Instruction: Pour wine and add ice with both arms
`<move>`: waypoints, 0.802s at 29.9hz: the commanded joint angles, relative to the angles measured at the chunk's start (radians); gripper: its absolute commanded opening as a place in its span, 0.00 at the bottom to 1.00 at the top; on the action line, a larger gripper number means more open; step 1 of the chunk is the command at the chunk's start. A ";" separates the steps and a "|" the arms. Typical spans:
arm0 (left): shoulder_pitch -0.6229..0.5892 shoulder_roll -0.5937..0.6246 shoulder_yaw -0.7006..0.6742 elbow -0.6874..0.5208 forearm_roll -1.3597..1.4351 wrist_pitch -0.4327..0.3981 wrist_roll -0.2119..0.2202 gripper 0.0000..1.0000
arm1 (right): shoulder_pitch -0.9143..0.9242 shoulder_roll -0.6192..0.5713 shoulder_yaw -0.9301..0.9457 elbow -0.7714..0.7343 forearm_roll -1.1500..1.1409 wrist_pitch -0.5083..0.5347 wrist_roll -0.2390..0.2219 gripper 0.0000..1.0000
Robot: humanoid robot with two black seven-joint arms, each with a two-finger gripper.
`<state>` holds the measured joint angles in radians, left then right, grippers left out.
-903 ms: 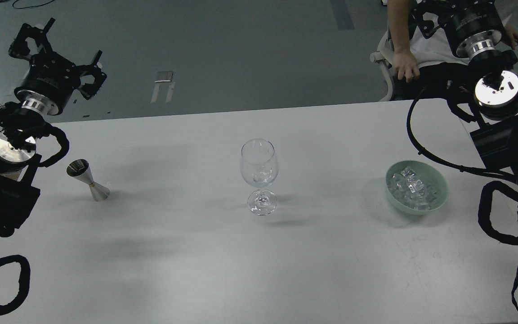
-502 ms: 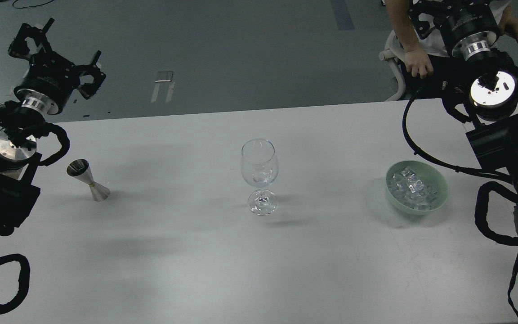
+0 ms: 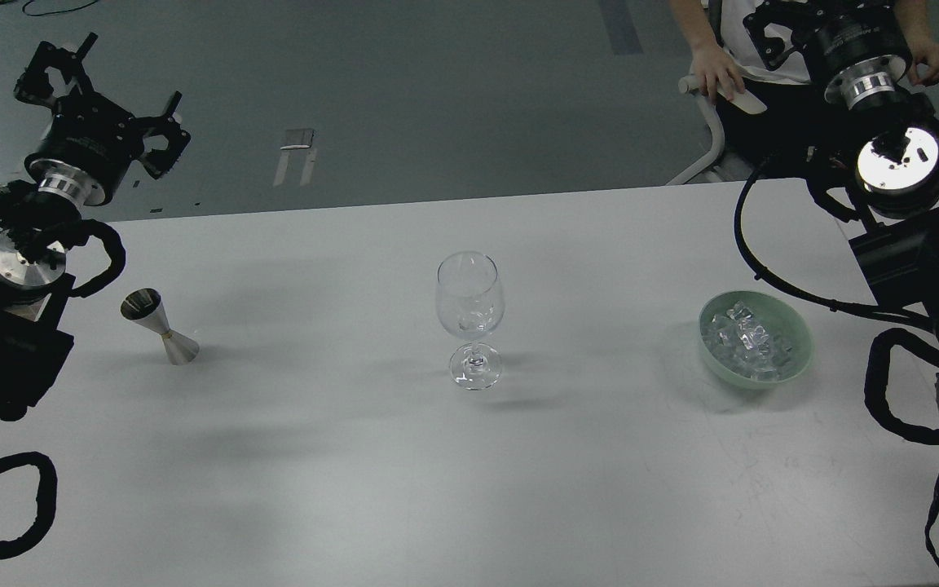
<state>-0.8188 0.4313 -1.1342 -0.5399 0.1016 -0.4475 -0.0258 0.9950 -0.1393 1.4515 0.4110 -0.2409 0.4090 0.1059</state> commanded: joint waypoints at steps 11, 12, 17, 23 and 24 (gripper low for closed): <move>-0.002 -0.002 -0.012 -0.006 -0.016 -0.030 -0.014 0.99 | -0.010 0.006 -0.005 0.014 0.000 0.011 0.003 1.00; -0.002 0.001 -0.015 -0.009 -0.017 -0.036 -0.014 0.99 | -0.015 0.006 -0.007 0.015 0.000 0.013 0.003 1.00; 0.015 0.032 -0.016 -0.109 -0.017 -0.037 -0.003 0.99 | -0.047 0.006 -0.002 0.041 0.000 0.014 0.005 1.00; 0.098 0.119 -0.021 -0.276 -0.020 -0.022 0.000 0.99 | -0.088 0.006 0.000 0.092 0.000 0.011 0.005 1.00; 0.121 0.141 -0.025 -0.310 -0.025 -0.017 0.000 0.99 | -0.094 0.004 0.000 0.094 0.000 0.011 0.006 1.00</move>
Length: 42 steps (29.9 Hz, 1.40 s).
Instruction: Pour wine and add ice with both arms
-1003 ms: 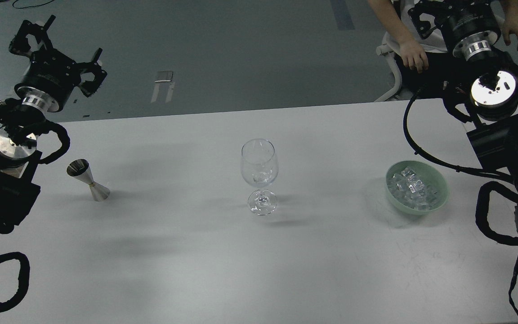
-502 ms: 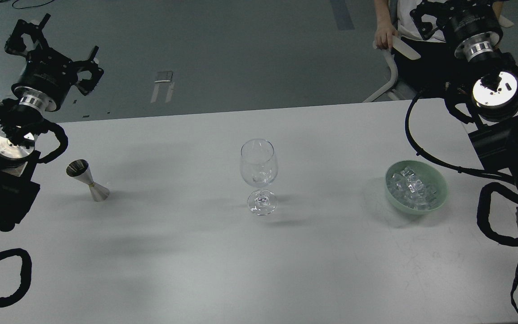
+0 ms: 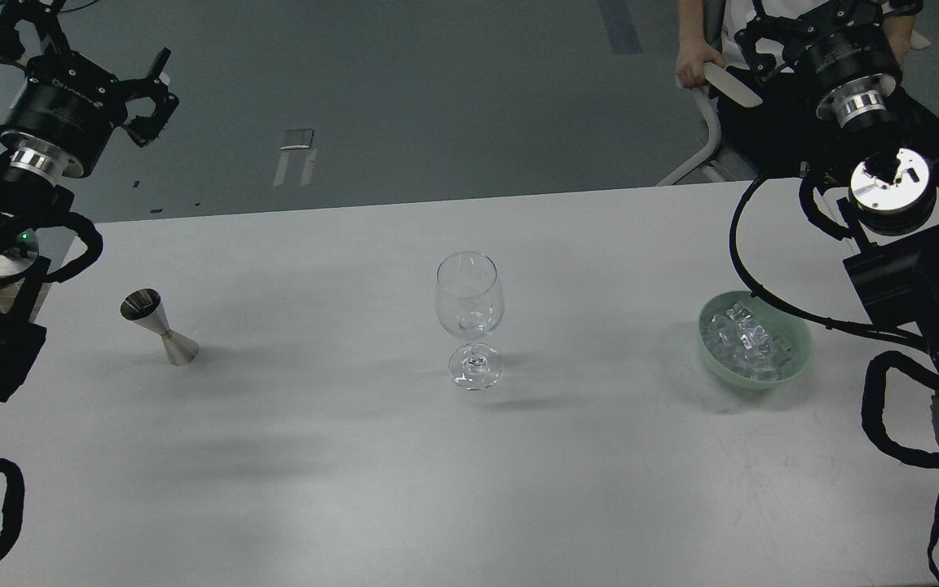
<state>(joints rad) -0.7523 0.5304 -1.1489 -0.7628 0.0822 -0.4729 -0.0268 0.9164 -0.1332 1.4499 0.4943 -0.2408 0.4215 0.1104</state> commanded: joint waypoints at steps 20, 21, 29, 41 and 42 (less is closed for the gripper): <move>0.763 0.211 -0.311 -0.648 -0.245 0.077 0.059 0.98 | -0.097 -0.037 0.003 0.067 0.000 -0.004 0.003 1.00; 0.792 0.209 -0.324 -0.658 -0.245 0.077 0.059 0.98 | -0.100 -0.037 0.003 0.069 0.000 -0.004 0.003 1.00; 0.938 0.145 -0.356 -0.671 -0.246 0.073 0.109 0.99 | -0.125 -0.037 0.004 0.082 0.000 -0.004 0.003 1.00; 1.025 -0.067 -0.400 -0.673 -0.312 0.076 0.205 0.97 | -0.146 -0.075 0.004 0.096 0.002 -0.009 0.005 1.00; 1.030 -0.084 -0.419 -0.670 -0.315 0.080 0.205 0.96 | -0.151 -0.080 0.004 0.098 0.002 -0.009 0.003 1.00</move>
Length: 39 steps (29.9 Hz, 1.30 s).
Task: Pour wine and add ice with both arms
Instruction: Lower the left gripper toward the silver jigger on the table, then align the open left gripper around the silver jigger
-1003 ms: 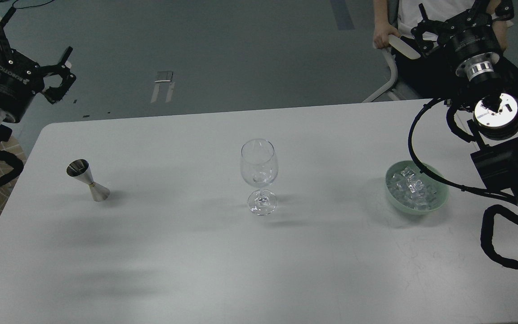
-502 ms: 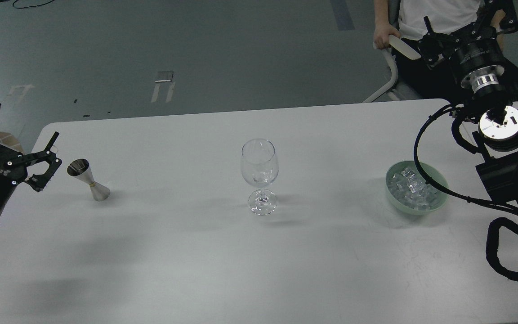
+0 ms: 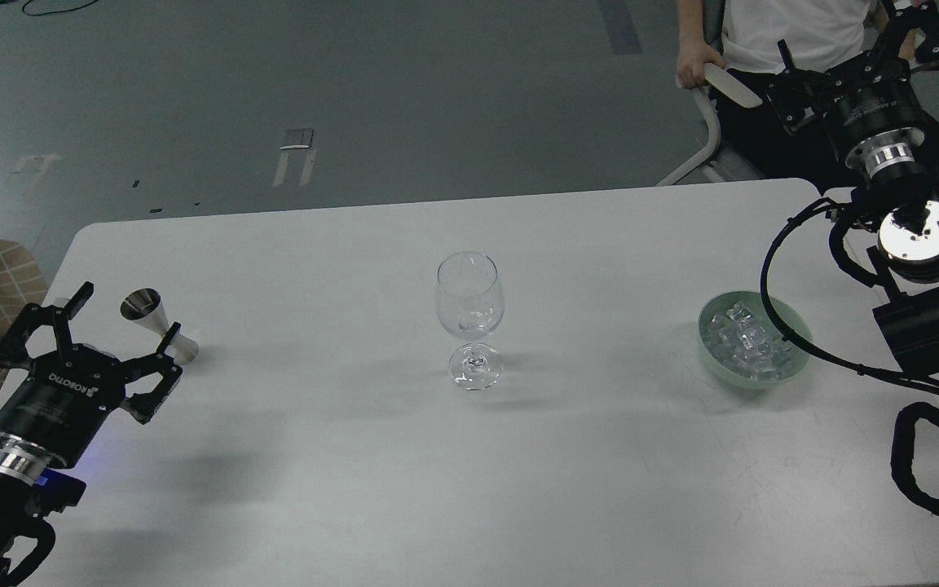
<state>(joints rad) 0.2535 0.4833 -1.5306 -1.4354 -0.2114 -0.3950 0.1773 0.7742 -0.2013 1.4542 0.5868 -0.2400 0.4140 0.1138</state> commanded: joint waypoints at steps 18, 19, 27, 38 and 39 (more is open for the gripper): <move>0.006 -0.172 -0.095 0.061 -0.013 0.073 -0.016 0.98 | -0.024 -0.007 -0.001 0.013 -0.001 -0.004 0.000 1.00; 0.003 -0.166 -0.092 0.061 -0.010 0.076 -0.016 0.97 | -0.024 -0.007 -0.001 0.013 -0.001 -0.004 0.000 1.00; 0.001 -0.175 -0.094 0.053 0.001 0.166 -0.025 0.99 | -0.027 -0.003 -0.001 0.013 -0.001 -0.006 0.000 1.00; -0.010 -0.180 -0.080 0.049 0.068 0.209 -0.073 0.99 | -0.029 -0.003 -0.001 0.013 -0.001 -0.004 0.000 1.00; -0.011 -0.180 -0.085 0.049 0.070 0.212 -0.071 0.99 | -0.029 -0.003 -0.001 0.013 -0.001 -0.004 0.000 1.00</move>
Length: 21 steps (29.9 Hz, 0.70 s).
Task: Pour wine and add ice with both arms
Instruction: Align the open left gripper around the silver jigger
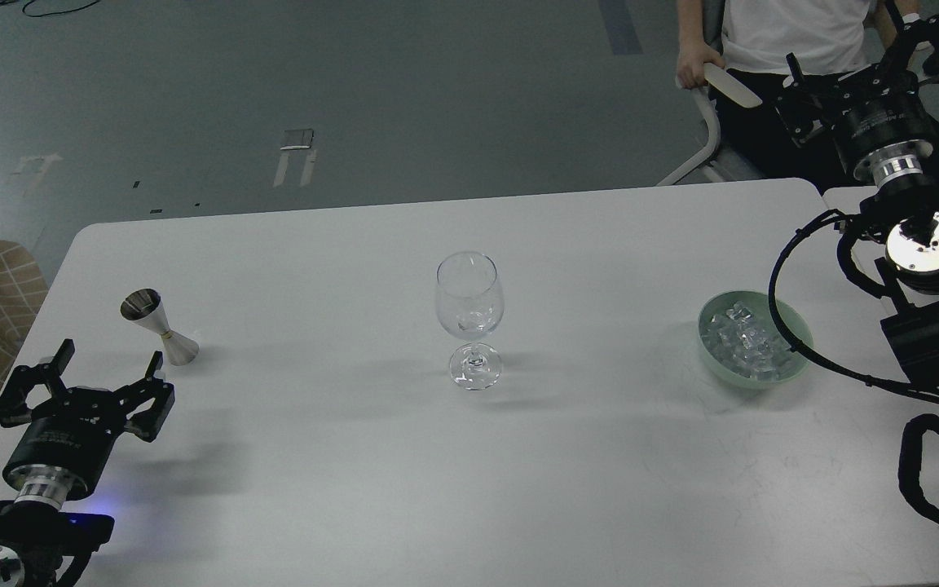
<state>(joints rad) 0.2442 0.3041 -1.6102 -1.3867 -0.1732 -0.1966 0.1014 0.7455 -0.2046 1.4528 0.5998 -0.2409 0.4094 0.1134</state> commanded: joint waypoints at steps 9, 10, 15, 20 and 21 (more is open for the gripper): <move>-0.031 -0.011 -0.011 -0.014 0.029 0.008 0.018 0.99 | 0.000 0.001 0.000 0.000 0.000 0.000 0.000 1.00; -0.034 -0.016 -0.010 -0.015 0.029 0.009 0.024 0.99 | 0.001 -0.001 0.000 0.000 0.000 0.000 0.002 1.00; -0.054 -0.034 -0.002 -0.014 0.030 0.006 0.029 0.99 | 0.000 -0.002 0.000 0.000 0.000 0.000 0.000 1.00; -0.057 -0.043 -0.005 -0.014 0.029 0.008 0.031 0.99 | -0.006 -0.002 0.000 -0.002 0.000 0.000 0.000 1.00; -0.057 -0.043 -0.004 -0.014 0.029 0.011 0.031 0.99 | -0.006 -0.001 0.000 -0.002 0.000 0.000 0.000 1.00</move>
<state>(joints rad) 0.1879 0.2627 -1.6130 -1.4017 -0.1439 -0.1906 0.1316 0.7415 -0.2068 1.4530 0.5997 -0.2409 0.4084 0.1140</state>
